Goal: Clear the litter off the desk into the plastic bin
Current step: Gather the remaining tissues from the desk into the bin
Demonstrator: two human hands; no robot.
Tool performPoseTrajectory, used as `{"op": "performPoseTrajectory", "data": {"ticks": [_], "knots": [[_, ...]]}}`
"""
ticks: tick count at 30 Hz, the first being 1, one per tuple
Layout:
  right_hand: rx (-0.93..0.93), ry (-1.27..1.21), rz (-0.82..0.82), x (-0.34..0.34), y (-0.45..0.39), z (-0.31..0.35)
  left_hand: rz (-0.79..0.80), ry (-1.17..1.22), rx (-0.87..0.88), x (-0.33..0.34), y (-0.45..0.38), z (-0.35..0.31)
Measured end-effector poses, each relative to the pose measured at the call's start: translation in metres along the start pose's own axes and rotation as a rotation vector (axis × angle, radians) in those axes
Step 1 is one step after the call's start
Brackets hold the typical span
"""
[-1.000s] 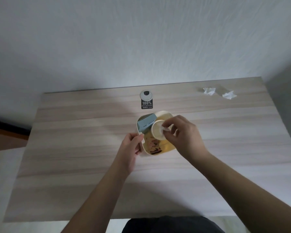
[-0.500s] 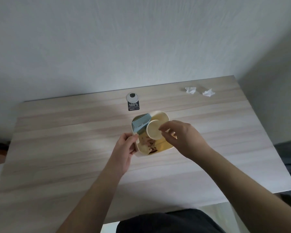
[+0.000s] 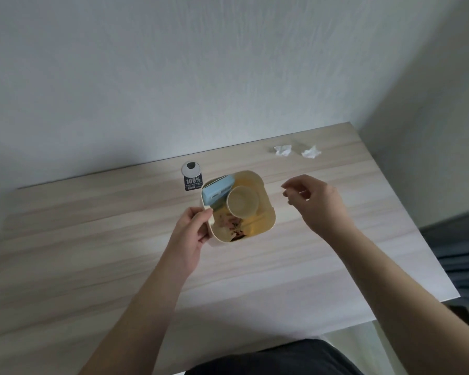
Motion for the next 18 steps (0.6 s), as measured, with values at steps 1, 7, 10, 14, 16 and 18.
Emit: {"op": "performPoseTrajectory", "data": {"ticks": [1,7,10,14,16,18], "knots": [[0.007,0.001,0.003,-0.004,-0.005,-0.007,-0.008,0.005,-0.009,0.007,-0.001,0.001],[0.000,0.002,0.053,-0.022,-0.045,-0.048,-0.063,0.028,-0.018,0.051,-0.003,0.005],[-0.024,0.001,0.069,-0.026,-0.069,-0.067,-0.086,0.020,-0.015,0.072,-0.008,0.008],[-0.072,0.005,0.122,-0.023,-0.101,-0.086,-0.108,0.029,-0.007,0.098,-0.014,0.009],[-0.118,0.054,0.158,-0.020,-0.118,-0.091,-0.116,0.032,-0.007,0.109,-0.017,0.009],[-0.138,0.075,0.179,-0.014,-0.136,-0.098,-0.132,0.017,-0.007,0.119,-0.020,0.007]]}}
Point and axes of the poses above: each hand's wrist, its own y-axis away from the middle knuckle, its own x-axis out of the palm, z = x × y, the point moved 4 cm from there along -y, towards the middle knuckle, and after that the axes turned 11 degrees about -z, right-handed, at the moved point
